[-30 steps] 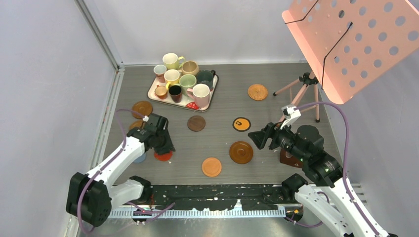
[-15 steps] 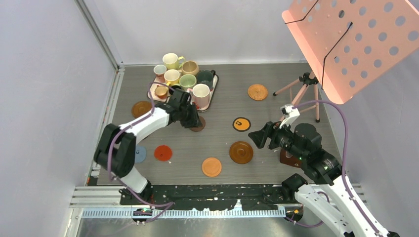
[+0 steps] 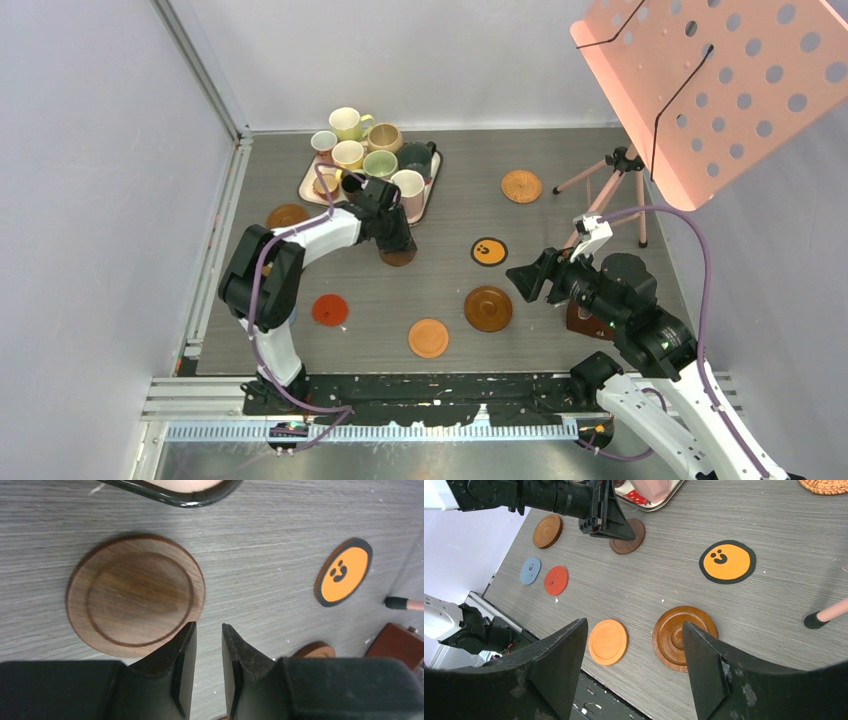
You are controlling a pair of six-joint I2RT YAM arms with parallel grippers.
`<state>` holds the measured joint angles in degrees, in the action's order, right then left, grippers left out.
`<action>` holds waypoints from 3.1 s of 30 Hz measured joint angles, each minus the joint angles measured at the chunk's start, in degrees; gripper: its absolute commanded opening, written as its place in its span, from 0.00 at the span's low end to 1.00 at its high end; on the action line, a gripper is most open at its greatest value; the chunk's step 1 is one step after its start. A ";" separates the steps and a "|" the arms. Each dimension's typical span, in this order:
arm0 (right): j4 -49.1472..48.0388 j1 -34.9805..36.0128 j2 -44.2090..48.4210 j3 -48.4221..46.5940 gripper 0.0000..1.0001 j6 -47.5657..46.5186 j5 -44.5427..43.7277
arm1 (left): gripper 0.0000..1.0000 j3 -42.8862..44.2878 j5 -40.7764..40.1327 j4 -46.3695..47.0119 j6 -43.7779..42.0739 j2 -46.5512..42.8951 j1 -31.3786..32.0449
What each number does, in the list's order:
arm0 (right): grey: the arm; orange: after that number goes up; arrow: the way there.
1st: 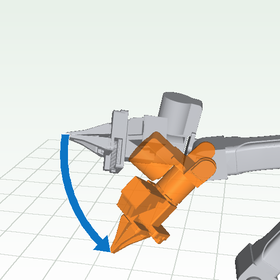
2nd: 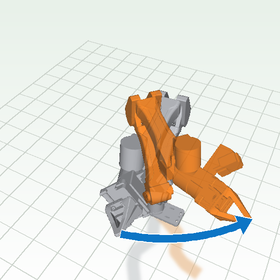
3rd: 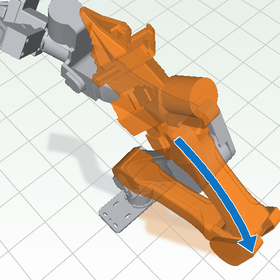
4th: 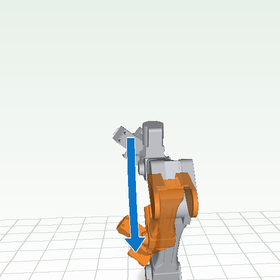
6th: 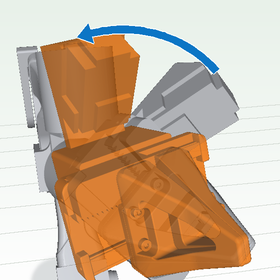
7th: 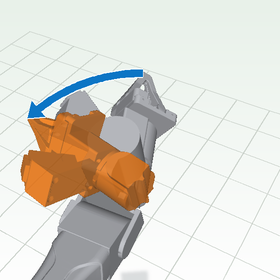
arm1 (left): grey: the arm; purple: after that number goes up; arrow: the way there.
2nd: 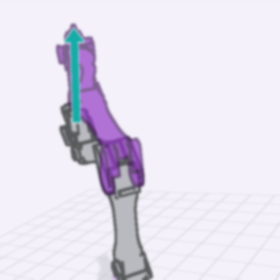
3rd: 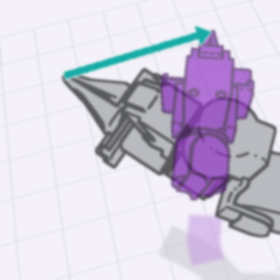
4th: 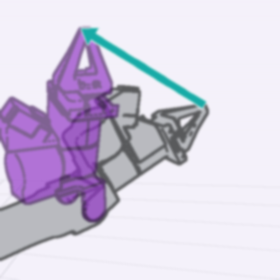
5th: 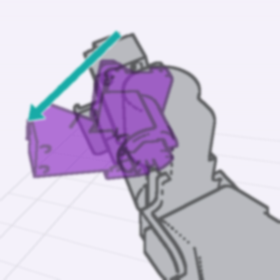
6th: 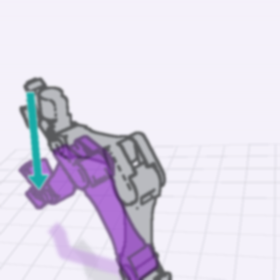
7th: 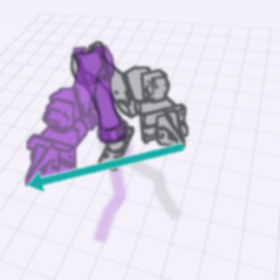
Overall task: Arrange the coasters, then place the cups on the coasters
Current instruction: Move the coaster to the center of the board.
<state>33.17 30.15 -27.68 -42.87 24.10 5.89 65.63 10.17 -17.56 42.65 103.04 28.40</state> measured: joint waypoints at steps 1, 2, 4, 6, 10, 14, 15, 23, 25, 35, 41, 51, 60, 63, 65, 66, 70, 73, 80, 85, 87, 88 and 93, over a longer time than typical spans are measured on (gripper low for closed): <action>0.00 0.00 0.00 0.00 0.76 -0.02 0.00 | 0.26 0.28 -0.76 -0.28 0.24 0.33 -0.02; 0.00 0.02 0.00 0.00 0.76 -0.11 -0.02 | 0.26 0.61 -1.62 -0.72 0.44 0.57 -0.07; 0.00 0.02 0.00 0.00 0.76 -0.22 -0.02 | 0.24 0.85 -3.10 -1.55 0.74 0.79 -0.31; 0.02 0.00 0.02 0.00 0.76 -0.31 -0.02 | 0.22 0.85 -4.31 -2.36 1.14 0.79 -0.79; 0.09 0.00 0.07 0.00 0.76 -0.42 -0.04 | 0.20 0.85 -7.89 -4.94 2.23 0.79 -1.92; 0.11 0.00 0.07 0.02 0.76 -0.42 -0.02 | 0.17 0.92 -11.91 -8.98 2.38 0.81 -2.51; 0.09 0.02 0.07 0.00 0.76 -0.39 -0.02 | 0.17 1.03 -12.41 -9.77 2.38 0.81 -2.64; 0.09 0.00 0.07 0.00 0.76 -0.39 -0.02 | 0.12 3.19 -15.30 -15.13 3.65 1.68 -4.11; 0.11 0.00 0.07 0.00 0.76 -0.39 -0.02 | 0.12 3.48 -16.61 -17.11 4.24 1.68 -4.81; 0.07 0.02 0.81 0.02 0.76 -0.37 0.00 | 0.09 3.39 -18.40 -21.70 6.91 1.22 -11.58; 0.09 0.00 0.83 0.02 0.76 -0.37 -0.02 | 0.06 2.32 -18.80 -23.47 8.55 0.28 -14.12; 0.13 0.00 1.60 0.02 0.76 -0.37 -0.02 | 0.05 1.53 -21.53 -28.55 13.79 -1.36 -14.32; 0.85 0.00 3.26 0.02 0.76 -0.42 -0.13 | 0.09 -0.94 -21.18 -25.29 13.84 -7.54 -11.56; 0.85 0.00 3.45 0.02 0.76 -0.42 -0.24 | 0.09 -0.74 -19.45 -22.14 12.41 -7.76 -7.39; 0.98 0.02 3.45 0.02 0.76 -0.42 -0.24 | 0.08 -0.02 -17.31 -20.24 11.91 -6.78 -4.90; 1.09 0.00 3.48 0.02 0.76 -0.44 -0.26 | 0.08 0.17 -16.04 -18.95 11.91 -6.10 -4.02; 1.84 0.00 3.72 0.02 0.76 -1.03 -0.68 | 0.08 -0.11 -12.61 -14.29 12.55 -2.99 -3.78; 2.56 0.00 4.50 0.00 0.77 -1.51 -1.29 | 0.08 -1.05 -11.69 -12.44 12.92 -2.38 -4.63; 2.73 0.00 5.31 0.00 0.77 -1.86 -1.99 | 0.07 -4.13 -10.93 -10.43 13.57 -2.36 -8.41; 2.73 0.02 5.18 0.00 0.77 -1.90 -1.99 | 0.06 -5.51 -10.29 -10.05 13.99 -2.67 -11.41; 2.73 0.00 5.07 0.00 0.76 -1.90 -1.97 | 0.06 -5.86 -10.56 -10.08 13.94 -3.02 -12.00; 2.71 0.00 5.05 0.00 0.76 -1.90 -1.97 | 0.06 -5.99 -10.67 -10.12 13.92 -3.15 -12.11; 2.67 0.00 4.68 0.00 0.76 -1.88 -1.95 | 0.06 -6.32 -12.15 -10.93 13.70 -3.76 -12.66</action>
<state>35.83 30.15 -23.00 -42.87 22.22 3.95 59.31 -1.98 -28.49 56.36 99.29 15.75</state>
